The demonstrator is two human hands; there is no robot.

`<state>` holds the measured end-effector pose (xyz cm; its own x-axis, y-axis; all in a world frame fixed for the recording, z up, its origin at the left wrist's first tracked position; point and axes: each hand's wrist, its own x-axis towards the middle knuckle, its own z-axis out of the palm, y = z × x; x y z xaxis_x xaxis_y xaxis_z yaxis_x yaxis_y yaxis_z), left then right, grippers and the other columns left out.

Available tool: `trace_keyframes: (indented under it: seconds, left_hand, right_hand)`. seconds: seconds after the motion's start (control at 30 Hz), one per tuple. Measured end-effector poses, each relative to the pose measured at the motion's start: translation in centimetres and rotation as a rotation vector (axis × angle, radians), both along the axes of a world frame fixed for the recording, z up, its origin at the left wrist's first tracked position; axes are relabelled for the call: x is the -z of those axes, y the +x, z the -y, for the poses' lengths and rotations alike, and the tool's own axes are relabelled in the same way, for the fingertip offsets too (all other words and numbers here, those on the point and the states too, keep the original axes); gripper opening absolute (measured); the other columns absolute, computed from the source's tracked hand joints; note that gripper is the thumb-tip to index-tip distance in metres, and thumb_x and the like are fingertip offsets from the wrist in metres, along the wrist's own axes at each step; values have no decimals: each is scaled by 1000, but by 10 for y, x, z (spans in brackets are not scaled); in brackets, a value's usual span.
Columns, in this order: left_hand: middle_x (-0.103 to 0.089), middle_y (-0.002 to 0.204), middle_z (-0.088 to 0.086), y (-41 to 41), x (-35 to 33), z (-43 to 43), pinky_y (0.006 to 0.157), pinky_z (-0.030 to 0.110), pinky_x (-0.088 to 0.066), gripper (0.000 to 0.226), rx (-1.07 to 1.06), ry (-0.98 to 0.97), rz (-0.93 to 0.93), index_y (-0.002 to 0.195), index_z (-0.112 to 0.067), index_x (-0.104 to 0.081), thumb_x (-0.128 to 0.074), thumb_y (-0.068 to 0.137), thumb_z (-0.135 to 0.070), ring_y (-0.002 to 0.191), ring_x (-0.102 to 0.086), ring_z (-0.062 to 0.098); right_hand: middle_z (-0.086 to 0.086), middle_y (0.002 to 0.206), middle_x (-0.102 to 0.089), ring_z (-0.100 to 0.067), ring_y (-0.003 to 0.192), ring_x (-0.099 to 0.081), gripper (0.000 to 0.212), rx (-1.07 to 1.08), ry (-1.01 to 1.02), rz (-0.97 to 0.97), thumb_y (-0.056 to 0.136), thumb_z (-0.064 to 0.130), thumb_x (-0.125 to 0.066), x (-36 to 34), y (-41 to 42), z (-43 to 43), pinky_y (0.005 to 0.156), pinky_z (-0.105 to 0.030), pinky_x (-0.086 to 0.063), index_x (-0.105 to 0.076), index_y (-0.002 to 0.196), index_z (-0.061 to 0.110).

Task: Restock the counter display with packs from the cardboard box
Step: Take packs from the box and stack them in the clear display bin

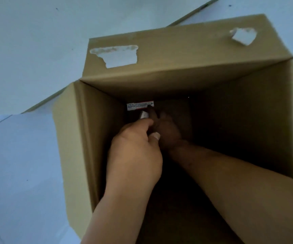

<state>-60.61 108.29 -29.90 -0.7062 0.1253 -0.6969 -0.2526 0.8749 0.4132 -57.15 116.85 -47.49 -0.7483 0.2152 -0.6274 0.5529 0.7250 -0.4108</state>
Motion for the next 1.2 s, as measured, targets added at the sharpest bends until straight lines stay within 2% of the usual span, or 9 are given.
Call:
trace_keyframes:
  seconds: [0.17,0.3,0.4,0.5,0.7,0.8,0.93,1.03,1.2]
  left_hand:
    - [-64,120,-8,8,-55,2,91,39,-51,35,60,-23,-33,127,-39,-57,-57,92,-33,107,-60,16]
    - [-59,130,-11,18,-112,6,78,25,-41,45,85,-40,-60,138,-41,-45,-55,95,-31,110,-56,12]
    - [-59,129,-14,24,-164,4,67,20,-39,52,27,28,-35,141,-41,-37,-58,94,-34,104,-56,8]
    - [-63,119,-17,23,-221,3,59,12,-34,51,-93,154,-15,138,-40,-41,-61,92,-32,98,-57,4]
    - [-67,108,-16,5,-335,3,68,13,-46,35,8,288,-84,119,-42,-56,-55,92,-20,90,-61,2]
    - [-67,116,-9,-4,-401,5,87,31,-51,34,89,332,-148,123,-33,-61,-52,96,-15,97,-62,11]
    - [-66,96,-21,-8,-483,13,73,15,-48,26,152,383,-200,102,-38,-69,-52,97,-19,80,-60,-7]
    - [-69,109,-11,-9,-537,21,82,31,-56,22,6,482,-218,113,-30,-70,-58,96,-23,92,-65,5]
    - [-74,93,-2,-5,-620,30,82,44,-59,9,-127,585,-224,98,-26,-70,-65,92,-21,86,-71,16]
  right_hand:
    - [-14,132,-40,-34,120,-47,81,145,-8,34,81,30,-72,-99,26,-6,93,-38,-46,-23,146,28]
    - [-2,133,-42,-22,117,-51,79,270,-64,-73,77,30,-77,-195,40,-10,86,-29,-50,-24,136,36]
    - [10,125,-42,-8,101,-47,75,306,-94,-146,80,44,-75,-277,50,-11,68,-9,-37,-26,136,39]
    - [16,116,-42,-3,90,-45,74,322,-151,-231,77,56,-73,-355,57,-11,61,-7,-35,-29,134,38]
    - [14,114,-58,-7,97,-60,79,342,-225,-402,73,55,-72,-485,55,-16,79,-29,-56,-28,138,44]
    - [25,118,-51,0,104,-57,87,301,-249,-445,78,51,-75,-544,43,-27,81,-15,-50,-22,147,45]
    - [16,122,-55,-2,106,-57,63,253,-334,-486,83,38,-74,-624,29,-37,83,-16,-50,-44,137,49]
    - [10,112,-63,-11,97,-67,37,319,-475,-571,86,30,-70,-681,25,-43,76,-37,-61,-61,118,47]
    - [0,95,-70,-4,74,-70,17,408,-601,-686,95,17,-62,-769,25,-61,56,-25,-55,-68,107,28]
